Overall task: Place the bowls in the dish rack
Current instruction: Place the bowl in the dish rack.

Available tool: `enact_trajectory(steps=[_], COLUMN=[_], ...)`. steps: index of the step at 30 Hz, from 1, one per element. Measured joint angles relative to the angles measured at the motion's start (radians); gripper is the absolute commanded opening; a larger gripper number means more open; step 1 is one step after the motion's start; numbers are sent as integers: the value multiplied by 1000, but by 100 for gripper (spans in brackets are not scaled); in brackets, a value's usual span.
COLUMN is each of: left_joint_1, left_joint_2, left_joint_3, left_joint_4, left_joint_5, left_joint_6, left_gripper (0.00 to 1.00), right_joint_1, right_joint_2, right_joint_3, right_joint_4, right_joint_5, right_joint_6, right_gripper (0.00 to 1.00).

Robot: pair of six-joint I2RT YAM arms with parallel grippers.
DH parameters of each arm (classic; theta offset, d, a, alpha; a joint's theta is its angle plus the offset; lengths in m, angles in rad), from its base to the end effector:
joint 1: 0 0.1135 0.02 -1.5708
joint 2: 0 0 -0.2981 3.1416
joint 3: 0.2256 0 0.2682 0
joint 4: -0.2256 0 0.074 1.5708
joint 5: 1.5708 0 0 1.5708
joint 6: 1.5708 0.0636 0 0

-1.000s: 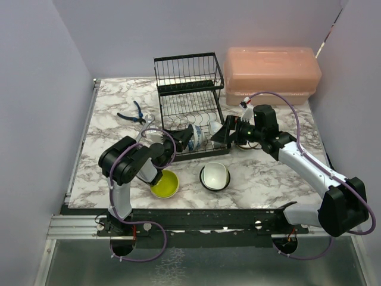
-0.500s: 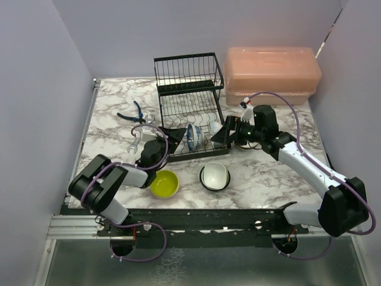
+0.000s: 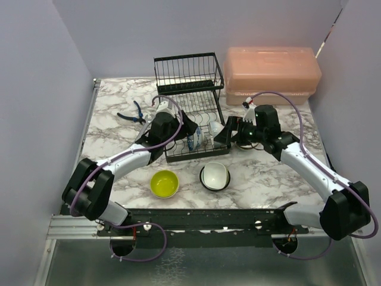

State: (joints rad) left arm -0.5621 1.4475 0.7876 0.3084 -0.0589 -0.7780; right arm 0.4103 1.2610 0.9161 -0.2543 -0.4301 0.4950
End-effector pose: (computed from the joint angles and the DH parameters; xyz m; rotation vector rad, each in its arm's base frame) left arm 0.3030 -0.1864 0.2491 -0.2582 1.9978 -0.8270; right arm 0.2684 0.1457 0.2912 -0.1649 2.2712 0.9667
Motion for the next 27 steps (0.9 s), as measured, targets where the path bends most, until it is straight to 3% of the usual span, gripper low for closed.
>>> enact_trajectory(steps=[11,19,24,27], left_joint_1=[-3,-19,-29,-29], left_joint_2=[164,193,193,192], left_joint_3=[221,271,271,271], left_joint_4=[-292,-342,-351,-355], left_joint_5=[158,195,213,220], left_joint_6=[139,150,116,97], left_gripper=[54,16,2,0], right_joint_1=[0,0,0,0], right_joint_2=[-64,-64,-64,-64], right_joint_3=[0,0,0,0], right_joint_4=[-52,-70,-82,-85], right_joint_5=[63,75,75,75], right_joint_6=[-27,-34,-40,-43], right_gripper=[100,100,100,100])
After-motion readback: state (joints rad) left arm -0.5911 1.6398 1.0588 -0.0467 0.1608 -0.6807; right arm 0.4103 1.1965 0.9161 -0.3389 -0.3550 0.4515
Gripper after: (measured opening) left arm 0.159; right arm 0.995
